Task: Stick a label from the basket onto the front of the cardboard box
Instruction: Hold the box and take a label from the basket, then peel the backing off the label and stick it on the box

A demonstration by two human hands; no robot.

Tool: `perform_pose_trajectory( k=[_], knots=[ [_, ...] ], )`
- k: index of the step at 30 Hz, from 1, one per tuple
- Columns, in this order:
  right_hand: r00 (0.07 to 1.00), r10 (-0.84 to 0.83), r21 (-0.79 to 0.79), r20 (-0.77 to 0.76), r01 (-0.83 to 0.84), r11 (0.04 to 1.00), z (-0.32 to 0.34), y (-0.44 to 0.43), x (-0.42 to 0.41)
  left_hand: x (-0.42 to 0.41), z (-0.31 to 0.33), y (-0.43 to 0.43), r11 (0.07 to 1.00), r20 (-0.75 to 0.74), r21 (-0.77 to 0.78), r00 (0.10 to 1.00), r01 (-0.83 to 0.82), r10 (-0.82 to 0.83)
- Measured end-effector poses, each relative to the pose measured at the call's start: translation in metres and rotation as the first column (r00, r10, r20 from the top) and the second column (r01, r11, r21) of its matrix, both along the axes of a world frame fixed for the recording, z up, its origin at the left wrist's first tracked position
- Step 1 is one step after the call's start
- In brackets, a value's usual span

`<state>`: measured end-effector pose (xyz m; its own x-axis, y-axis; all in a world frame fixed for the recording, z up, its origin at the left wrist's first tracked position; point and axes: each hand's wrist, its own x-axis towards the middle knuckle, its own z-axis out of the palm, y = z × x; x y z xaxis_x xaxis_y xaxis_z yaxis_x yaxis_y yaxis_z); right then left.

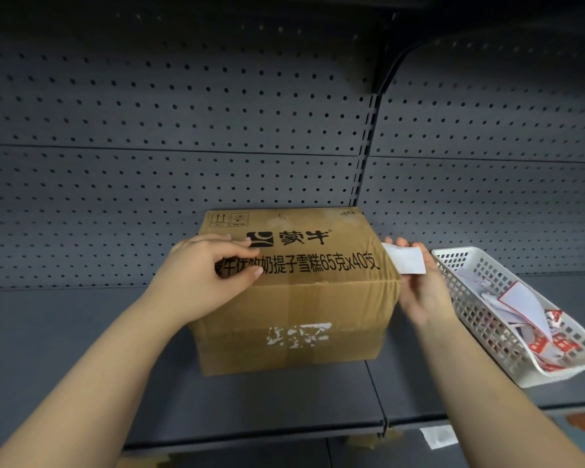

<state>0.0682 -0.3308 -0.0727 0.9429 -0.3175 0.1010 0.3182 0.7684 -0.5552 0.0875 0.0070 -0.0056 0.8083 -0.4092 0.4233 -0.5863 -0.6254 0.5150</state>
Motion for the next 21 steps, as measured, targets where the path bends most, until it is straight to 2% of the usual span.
perform_pose_trajectory(
  k=[3, 5, 7, 9, 12, 16, 19, 21],
  knots=[
    [0.999, -0.016, 0.111, -0.046, 0.021, 0.994, -0.012, -0.005, 0.001, -0.001, 0.002, 0.0, 1.0, -0.013, 0.019, 1.0, -0.004, 0.004],
    [0.997, -0.047, 0.103, -0.062, 0.053, 0.993, -0.015, -0.009, -0.003, -0.004, 0.004, 0.0, 0.999, -0.024, 0.038, 1.0, -0.008, 0.009],
    [0.98, -0.164, 0.059, -0.108, 0.171, 0.983, -0.018, -0.018, -0.007, -0.007, 0.005, -0.001, 1.0, -0.02, 0.021, 1.0, -0.022, 0.023],
    [0.96, -0.255, -0.056, -0.12, 0.249, 0.967, -0.019, -0.032, -0.017, -0.013, 0.005, -0.001, 0.999, 0.025, -0.013, 0.999, -0.047, 0.047],
    [0.956, -0.294, -0.304, 0.011, 0.283, 0.91, -0.002, -0.04, -0.049, -0.031, 0.006, 0.0, 0.993, 0.119, -0.109, 0.991, -0.04, 0.054],
    [0.959, -0.187, -0.66, 0.212, 0.281, 0.696, 0.038, -0.001, -0.103, -0.068, 0.006, 0.001, 0.966, 0.138, -0.254, 0.99, 0.05, -0.015],
    [0.98, -0.065, -0.849, 0.19, 0.197, 0.491, 0.054, 0.045, -0.131, -0.089, -0.005, -0.004, 0.953, 0.094, -0.269, 0.989, 0.138, -0.117],
    [0.99, -0.007, -0.93, 0.141, 0.135, 0.343, 0.048, 0.071, -0.138, -0.099, -0.018, -0.01, 0.952, -0.016, -0.262, 0.985, 0.16, -0.17]
  ],
)
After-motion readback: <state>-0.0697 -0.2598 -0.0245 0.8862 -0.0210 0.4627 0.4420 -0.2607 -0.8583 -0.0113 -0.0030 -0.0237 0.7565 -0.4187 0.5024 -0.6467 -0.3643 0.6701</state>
